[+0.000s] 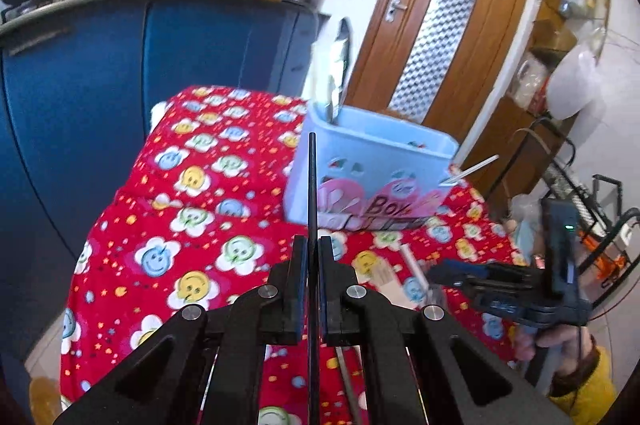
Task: Organize utensils
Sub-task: 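Grasp a thin black stick with the left tool while the right tool grasps a silver fork, then lift both held utensils upright and carry them over the blue box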
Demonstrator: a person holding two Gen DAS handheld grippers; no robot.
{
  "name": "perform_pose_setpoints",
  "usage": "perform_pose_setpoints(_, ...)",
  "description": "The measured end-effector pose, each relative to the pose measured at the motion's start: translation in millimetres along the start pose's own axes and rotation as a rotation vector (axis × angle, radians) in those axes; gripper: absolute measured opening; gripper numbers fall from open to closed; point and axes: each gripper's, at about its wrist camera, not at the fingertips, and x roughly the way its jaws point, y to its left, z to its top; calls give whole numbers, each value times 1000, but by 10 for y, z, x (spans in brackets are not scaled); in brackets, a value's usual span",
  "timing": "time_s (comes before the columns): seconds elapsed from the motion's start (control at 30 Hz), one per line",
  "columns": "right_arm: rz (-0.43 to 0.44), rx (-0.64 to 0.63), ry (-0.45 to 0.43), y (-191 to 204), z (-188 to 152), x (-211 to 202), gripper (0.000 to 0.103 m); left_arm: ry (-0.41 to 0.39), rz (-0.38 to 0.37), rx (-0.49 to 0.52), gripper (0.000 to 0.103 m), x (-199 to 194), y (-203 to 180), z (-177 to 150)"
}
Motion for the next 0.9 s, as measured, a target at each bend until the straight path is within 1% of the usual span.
perform_pose_setpoints(0.17, 118, 52, 11, -99, 36, 44, 31, -23, -42, -10, 5, -31, -24, 7)
perform_pose_setpoints(0.23, 146, 70, 10, -133, 36, 52, 29, -25, -49, -18, 5, -28, -27, -1)
perform_pose_setpoints(0.27, 153, 76, 10, -144, 38, 54, 23, -24, -50, -21, 5, -29, -25, -5)
perform_pose_setpoints(0.3, 155, 83, 12, -158, 33, 58, 13, -23, -49, -22, 5, -29, -23, -8)
perform_pose_setpoints(0.43, 169, 106, -10, -191, 1, 16, 7, -30, -44, -41, 5, -44, 1, -8)
perform_pose_setpoints(0.5, 170, 114, -41, -181, 1, -44, 7, -38, -40, -48, 5, -48, 15, 5)
perform_pose_setpoints(0.57, 165, 116, -83, -170, 2, -162, 3, -52, -39, -59, 5, -58, 22, 28)
perform_pose_setpoints(0.63, 148, 118, -128, -147, 3, -282, 3, -67, -45, -63, 5, -79, 16, 46)
perform_pose_setpoints(0.67, 126, 126, -168, -131, -8, -380, 3, -76, -49, -65, 5, -91, 9, 57)
perform_pose_setpoints(0.77, 118, 141, -274, -72, -48, -624, 3, -122, -73, -72, 5, -156, -33, 82)
perform_pose_setpoints(0.9, 90, 131, -387, 25, -64, -881, 3, -172, -98, -85, 5, -222, -91, 127)
